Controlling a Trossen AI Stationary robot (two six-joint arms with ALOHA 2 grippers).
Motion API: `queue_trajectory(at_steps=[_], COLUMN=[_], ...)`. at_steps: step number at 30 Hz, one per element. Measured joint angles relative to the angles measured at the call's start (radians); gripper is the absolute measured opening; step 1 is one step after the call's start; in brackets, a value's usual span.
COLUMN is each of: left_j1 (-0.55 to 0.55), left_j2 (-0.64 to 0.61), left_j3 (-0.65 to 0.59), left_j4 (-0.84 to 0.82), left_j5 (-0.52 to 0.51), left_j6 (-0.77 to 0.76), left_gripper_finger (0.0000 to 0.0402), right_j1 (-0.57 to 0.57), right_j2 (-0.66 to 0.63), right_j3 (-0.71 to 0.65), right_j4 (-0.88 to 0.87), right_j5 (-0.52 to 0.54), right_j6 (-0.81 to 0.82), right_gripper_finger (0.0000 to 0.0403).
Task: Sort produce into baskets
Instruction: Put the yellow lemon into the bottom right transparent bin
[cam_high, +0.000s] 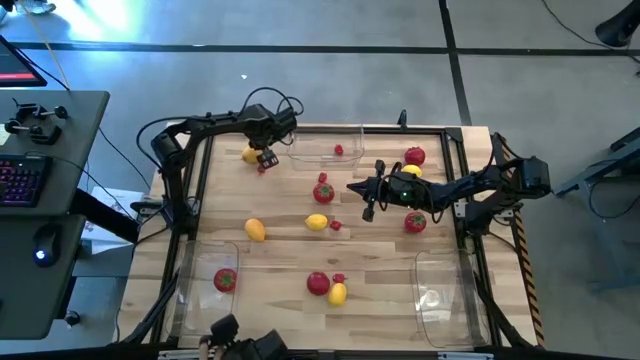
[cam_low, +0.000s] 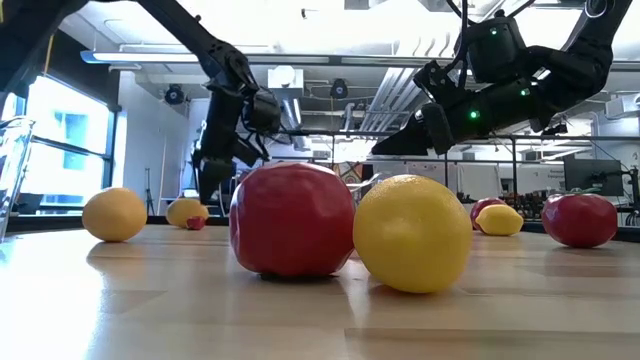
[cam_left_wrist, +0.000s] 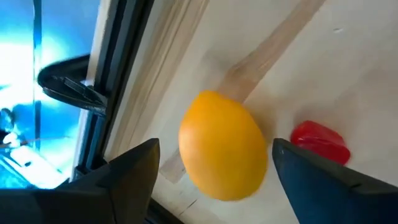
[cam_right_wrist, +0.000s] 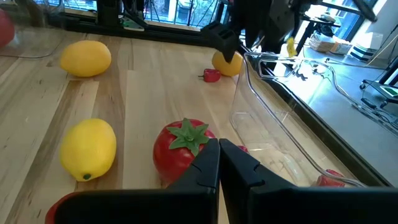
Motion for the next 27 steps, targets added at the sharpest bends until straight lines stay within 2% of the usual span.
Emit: queue_trajectory(at_steps=[8, 18, 24, 27], left_j1=[0.018, 0.019, 0.018, 0.031], left_j2=[0.054, 0.059, 0.059, 0.059], left_j3=[0.012, 0.028, 0.028, 0.028], left_j4=[-0.009, -0.040, -0.091, -0.105], left_j5=[-0.048, -0.018, -0.083, -0.082], left_j6=[-0.020, -0.012, -0.029, -0.057], left_gripper_finger=[0.0299, 0.0298, 0.0298, 0.0298], right_j1=[0.000, 0.000, 0.000, 0.000], right_j2=[0.000, 0.000, 0.000, 0.000], right_j3=[0.000, 0.000, 0.000, 0.000], right_j4=[-0.007, -0.007, -0.007, -0.007], right_j5=[0.000, 0.000, 0.000, 0.000], right_j6=[0.000, 0.000, 0.000, 0.000], right_gripper_finger=[0.0001, 0.0001, 0.0001, 0.0001])
